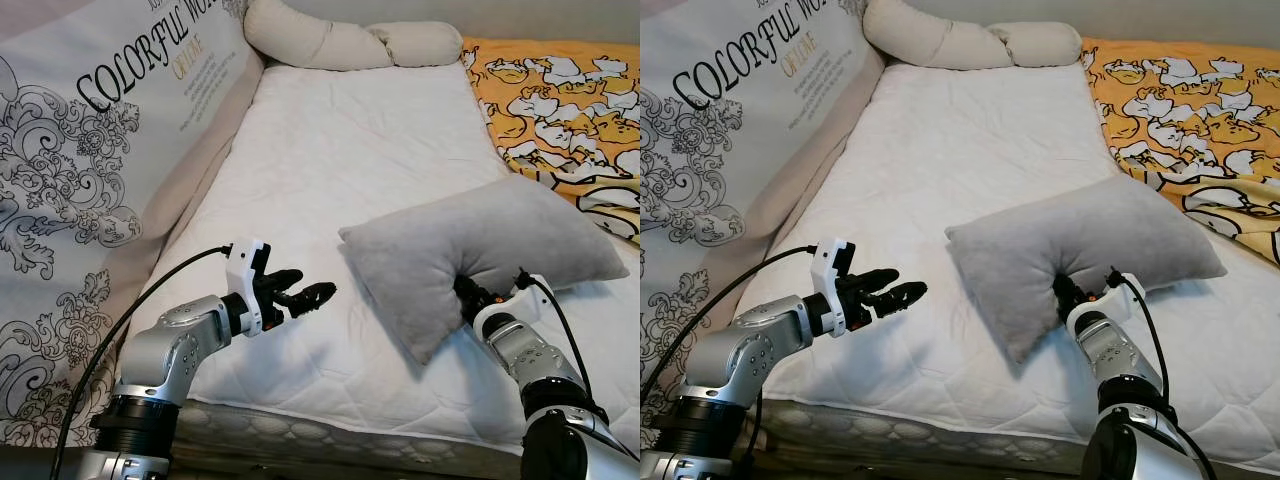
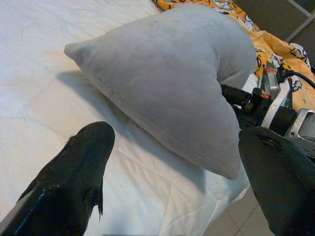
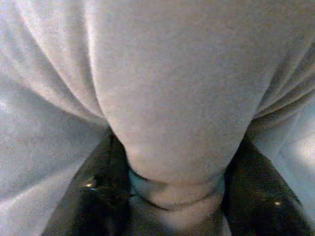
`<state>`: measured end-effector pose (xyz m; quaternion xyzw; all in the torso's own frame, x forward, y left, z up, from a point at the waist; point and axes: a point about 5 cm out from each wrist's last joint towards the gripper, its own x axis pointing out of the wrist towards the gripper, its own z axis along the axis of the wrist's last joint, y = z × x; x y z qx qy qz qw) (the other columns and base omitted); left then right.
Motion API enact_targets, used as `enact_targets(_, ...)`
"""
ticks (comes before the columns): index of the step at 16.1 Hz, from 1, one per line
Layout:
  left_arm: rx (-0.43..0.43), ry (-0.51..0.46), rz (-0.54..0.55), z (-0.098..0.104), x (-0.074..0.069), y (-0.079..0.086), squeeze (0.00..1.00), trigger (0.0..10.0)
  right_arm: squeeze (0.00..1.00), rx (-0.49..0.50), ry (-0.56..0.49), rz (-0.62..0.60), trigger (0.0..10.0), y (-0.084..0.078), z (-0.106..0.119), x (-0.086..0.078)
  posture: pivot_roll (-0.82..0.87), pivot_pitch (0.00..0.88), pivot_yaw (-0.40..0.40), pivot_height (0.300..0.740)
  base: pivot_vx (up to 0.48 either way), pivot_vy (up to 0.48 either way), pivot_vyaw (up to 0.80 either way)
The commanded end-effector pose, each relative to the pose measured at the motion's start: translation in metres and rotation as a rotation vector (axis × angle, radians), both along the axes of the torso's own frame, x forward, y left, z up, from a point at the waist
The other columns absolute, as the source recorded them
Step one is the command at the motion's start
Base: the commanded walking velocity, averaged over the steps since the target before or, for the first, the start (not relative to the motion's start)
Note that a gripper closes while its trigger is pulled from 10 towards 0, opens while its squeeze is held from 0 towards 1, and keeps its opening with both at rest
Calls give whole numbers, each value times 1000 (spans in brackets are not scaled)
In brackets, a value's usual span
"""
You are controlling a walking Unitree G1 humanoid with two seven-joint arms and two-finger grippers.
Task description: Clean up the room
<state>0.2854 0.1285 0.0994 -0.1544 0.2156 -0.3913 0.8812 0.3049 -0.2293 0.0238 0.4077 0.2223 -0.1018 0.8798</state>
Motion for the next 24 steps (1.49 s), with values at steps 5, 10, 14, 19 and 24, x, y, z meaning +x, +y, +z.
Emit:
enact_targets(5,34,-50,-27,6,0,1,67,10000,0,73,-68,41,0,7,5,6,-2,0,51,740,0,0,0)
enact_targets(10,51,-62,-28,7,1,2,63,10000,0,80,-94,51,0,6,5,5,0,0,52,740,0,0,0)
enact_targets(14,39,-135,73,20,16,14,71,10000,0,99,-237,196,0,12,20,11,8,0,53,740,0,0,0)
enact_targets(19,-42,-212,173,53,46,31,1000,10000,0,86,-558,476,0,8,64,15,18,0,58,740,0,0,0)
enact_targets(24,-109,-285,208,86,75,40,1000,10000,0,127,-823,772,0,6,116,2,18,0,76,740,0,0,0)
